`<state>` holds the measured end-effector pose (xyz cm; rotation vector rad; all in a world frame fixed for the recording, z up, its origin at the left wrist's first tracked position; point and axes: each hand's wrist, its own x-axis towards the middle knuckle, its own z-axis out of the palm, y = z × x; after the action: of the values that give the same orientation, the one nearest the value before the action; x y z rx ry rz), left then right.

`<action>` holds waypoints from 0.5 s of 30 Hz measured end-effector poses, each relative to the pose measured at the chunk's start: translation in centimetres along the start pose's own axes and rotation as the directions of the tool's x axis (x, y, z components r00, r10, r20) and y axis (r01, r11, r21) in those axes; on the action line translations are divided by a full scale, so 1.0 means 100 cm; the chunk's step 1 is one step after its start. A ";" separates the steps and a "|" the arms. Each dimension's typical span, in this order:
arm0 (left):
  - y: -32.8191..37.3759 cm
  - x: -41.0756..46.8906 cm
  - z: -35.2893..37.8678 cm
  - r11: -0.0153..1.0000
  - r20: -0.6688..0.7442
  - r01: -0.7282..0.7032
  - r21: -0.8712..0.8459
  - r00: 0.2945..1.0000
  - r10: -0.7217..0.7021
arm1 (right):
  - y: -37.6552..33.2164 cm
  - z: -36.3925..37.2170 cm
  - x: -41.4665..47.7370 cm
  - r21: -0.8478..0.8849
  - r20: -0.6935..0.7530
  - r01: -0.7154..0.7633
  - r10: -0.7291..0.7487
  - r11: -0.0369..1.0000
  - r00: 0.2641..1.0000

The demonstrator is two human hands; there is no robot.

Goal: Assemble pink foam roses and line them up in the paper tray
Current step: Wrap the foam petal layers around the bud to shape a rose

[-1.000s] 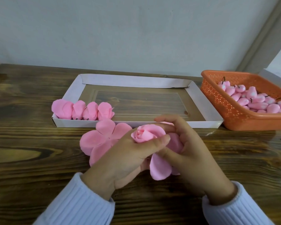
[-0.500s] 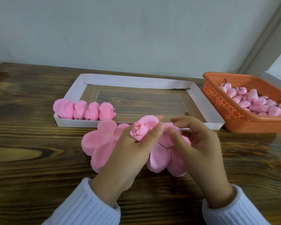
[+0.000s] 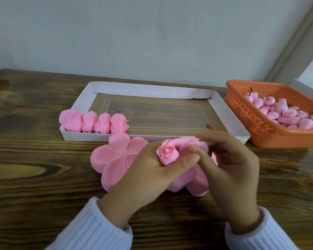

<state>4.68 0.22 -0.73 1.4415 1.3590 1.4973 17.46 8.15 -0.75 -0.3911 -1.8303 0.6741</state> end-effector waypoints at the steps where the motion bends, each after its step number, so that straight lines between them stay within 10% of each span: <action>1: 0.000 0.000 0.000 1.000 0.013 0.019 -0.011 1.000 -0.018 | 0.000 0.000 0.000 0.009 -0.013 -0.016 0.016 1.000 1.000; 15: -0.002 0.003 0.002 0.927 -0.025 0.110 -0.358 0.992 -0.128 | 0.001 0.002 0.001 0.341 0.145 -0.239 0.201 0.909 0.969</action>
<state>4.75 0.55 -0.85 1.0820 1.1081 1.6087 17.19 8.19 -0.77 -0.3262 -1.7300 1.1837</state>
